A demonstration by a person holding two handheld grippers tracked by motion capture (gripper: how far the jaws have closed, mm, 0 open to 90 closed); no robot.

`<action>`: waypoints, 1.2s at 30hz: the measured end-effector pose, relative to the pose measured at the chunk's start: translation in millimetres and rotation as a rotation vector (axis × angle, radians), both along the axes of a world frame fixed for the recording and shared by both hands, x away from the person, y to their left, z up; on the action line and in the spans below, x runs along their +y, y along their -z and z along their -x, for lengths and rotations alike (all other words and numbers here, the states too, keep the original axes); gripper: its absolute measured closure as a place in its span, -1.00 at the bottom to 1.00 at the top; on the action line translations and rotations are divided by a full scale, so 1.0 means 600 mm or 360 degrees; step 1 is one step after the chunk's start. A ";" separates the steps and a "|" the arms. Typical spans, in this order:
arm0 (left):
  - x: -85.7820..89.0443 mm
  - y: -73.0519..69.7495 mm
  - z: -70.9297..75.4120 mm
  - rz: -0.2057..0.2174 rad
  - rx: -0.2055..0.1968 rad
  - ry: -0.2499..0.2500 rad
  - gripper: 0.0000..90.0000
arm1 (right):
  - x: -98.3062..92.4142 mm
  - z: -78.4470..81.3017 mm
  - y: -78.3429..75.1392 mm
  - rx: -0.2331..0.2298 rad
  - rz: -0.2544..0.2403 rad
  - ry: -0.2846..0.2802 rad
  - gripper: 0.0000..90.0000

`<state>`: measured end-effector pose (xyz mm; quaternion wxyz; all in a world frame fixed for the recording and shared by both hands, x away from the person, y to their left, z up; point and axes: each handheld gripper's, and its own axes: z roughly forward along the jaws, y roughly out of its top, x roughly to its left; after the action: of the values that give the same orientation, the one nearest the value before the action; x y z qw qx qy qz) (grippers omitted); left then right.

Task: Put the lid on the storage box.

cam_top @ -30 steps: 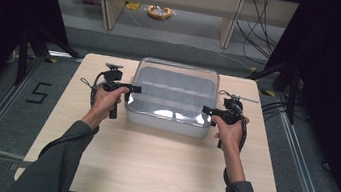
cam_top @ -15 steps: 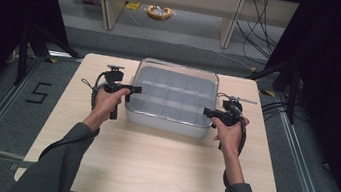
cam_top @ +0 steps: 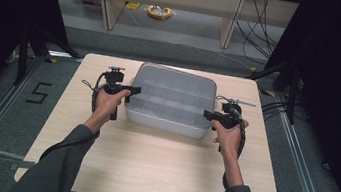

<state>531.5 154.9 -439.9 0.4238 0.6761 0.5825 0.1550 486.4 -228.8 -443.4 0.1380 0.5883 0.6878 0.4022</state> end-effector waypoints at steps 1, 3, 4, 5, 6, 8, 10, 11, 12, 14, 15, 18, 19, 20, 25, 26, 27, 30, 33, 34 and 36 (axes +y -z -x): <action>0.002 0.000 0.001 0.0036 0.0019 0.0028 0.04 | -0.003 0.000 0.004 -0.0026 0.0008 -0.0023 0.18; 0.004 0.003 0.001 0.0051 0.0050 0.0043 0.06 | -0.002 0.000 0.004 0.0005 -0.0051 0.0002 0.18; 0.005 0.004 0.000 0.0039 0.0049 0.0031 0.07 | -0.003 0.000 0.004 0.0007 -0.0057 0.0008 0.18; 0.005 0.004 0.000 0.0039 0.0049 0.0031 0.08 | -0.003 0.000 0.004 0.0012 -0.0066 0.0002 0.18; 0.007 0.004 -0.001 0.0051 0.0068 0.0028 0.08 | -0.003 0.000 0.004 0.0012 -0.0066 0.0002 0.18; 0.016 0.009 -0.004 0.0053 0.0101 0.0038 0.08 | -0.003 0.000 0.004 0.0003 -0.0049 0.0001 0.18; 0.017 0.011 -0.005 0.0051 0.0109 0.0041 0.11 | -0.003 0.000 0.003 0.0005 -0.0052 -0.0010 0.18; 0.021 0.016 -0.006 0.0098 0.0122 0.0043 0.12 | -0.003 0.000 0.004 0.0004 -0.0057 -0.0006 0.18; 0.021 0.016 -0.006 0.0098 0.0122 0.0043 0.12 | -0.003 0.000 0.004 0.0004 -0.0057 -0.0006 0.18; 0.023 0.019 -0.006 0.0165 0.0133 0.0053 0.16 | -0.003 0.000 0.003 0.0003 -0.0057 -0.0004 0.17; 0.023 0.019 -0.006 0.0165 0.0133 0.0053 0.19 | -0.003 0.000 0.004 0.0002 -0.0056 -0.0003 0.17; 0.018 0.017 -0.001 0.0146 0.0133 0.0064 0.19 | -0.002 0.000 0.003 0.0023 -0.0056 0.0011 0.18; 0.019 0.016 0.001 0.0125 0.0141 0.0080 0.19 | -0.003 -0.002 0.004 -0.0002 -0.0060 0.0002 0.18; 0.018 0.016 0.002 0.0128 0.0144 0.0077 0.20 | -0.003 -0.002 0.003 0.0010 -0.0064 0.0007 0.18; 0.020 0.016 0.009 0.0144 0.0166 0.0081 0.21 | -0.007 -0.010 0.004 -0.0010 -0.0025 -0.0007 0.20; 0.020 0.016 0.010 0.0147 0.0166 0.0084 0.21 | -0.001 -0.009 0.000 0.0053 -0.0087 0.0055 0.20; 0.021 0.017 0.010 0.0143 0.0160 0.0092 0.21 | -0.007 -0.013 0.003 -0.0004 -0.0050 0.0008 0.20; 0.021 0.016 0.013 0.0142 0.0167 0.0103 0.21 | -0.002 -0.012 -0.002 0.0070 -0.0081 0.0057 0.21; 0.019 0.015 0.017 0.0132 0.0169 0.0104 0.20 | -0.007 -0.018 0.002 0.0012 -0.0049 0.0031 0.21; 0.020 0.015 0.017 0.0140 0.0176 0.0111 0.20 | -0.006 -0.016 -0.001 0.0036 -0.0079 0.0034 0.21; 0.020 0.016 0.018 0.0152 0.0185 0.0102 0.13 | -0.009 -0.017 0.001 0.0005 -0.0033 0.0020 0.16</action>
<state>520.5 167.2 -449.2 0.4258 0.6812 0.5910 0.0738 496.9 -234.1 -444.0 0.1335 0.5947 0.6801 0.4075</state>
